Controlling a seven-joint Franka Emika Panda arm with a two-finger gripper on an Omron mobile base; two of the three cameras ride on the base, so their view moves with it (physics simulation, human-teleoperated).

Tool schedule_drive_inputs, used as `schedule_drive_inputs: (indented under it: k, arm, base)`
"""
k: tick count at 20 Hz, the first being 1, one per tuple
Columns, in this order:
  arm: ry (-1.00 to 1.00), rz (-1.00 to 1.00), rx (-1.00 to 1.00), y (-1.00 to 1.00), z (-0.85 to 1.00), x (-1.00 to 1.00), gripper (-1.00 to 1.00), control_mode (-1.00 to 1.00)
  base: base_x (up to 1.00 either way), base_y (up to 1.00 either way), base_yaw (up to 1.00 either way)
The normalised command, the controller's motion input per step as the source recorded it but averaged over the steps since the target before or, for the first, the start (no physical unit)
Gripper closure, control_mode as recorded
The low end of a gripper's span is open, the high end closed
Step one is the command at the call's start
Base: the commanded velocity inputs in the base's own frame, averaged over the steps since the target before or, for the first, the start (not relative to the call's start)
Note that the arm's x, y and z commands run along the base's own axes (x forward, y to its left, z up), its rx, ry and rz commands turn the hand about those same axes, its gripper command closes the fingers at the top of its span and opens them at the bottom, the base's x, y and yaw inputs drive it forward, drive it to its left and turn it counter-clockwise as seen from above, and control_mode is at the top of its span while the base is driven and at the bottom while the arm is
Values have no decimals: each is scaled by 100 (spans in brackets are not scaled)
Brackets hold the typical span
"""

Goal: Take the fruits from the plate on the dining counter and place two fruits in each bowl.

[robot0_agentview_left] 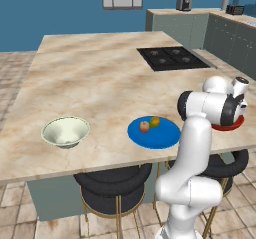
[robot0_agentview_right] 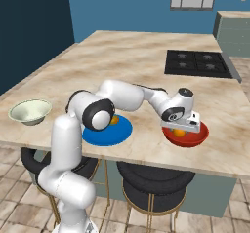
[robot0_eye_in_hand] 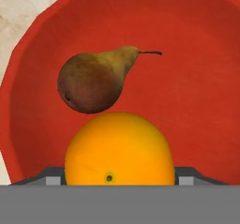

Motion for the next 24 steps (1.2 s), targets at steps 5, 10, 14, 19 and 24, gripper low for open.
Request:
schedule_drive_inputs:
  k: [5, 10, 14, 19, 24]
  arm:
    - [0, 0, 0, 0, 1, 0, -100, -100]
    - [0, 0, 0, 0, 15, 0, -100, -100]
    - [-3, 0, 0, 1, 25, 0, -100, -100]
    - [-12, 3, 0, 40, 34, -30, -100, -100]
    - [-9, 7, 0, 85, 20, -44, -100, -100]
  base:
    - [0, 0, 0]
    - [0, 0, 0]
    - [0, 0, 0]
    - [0, 0, 0]
    - [0, 0, 0]
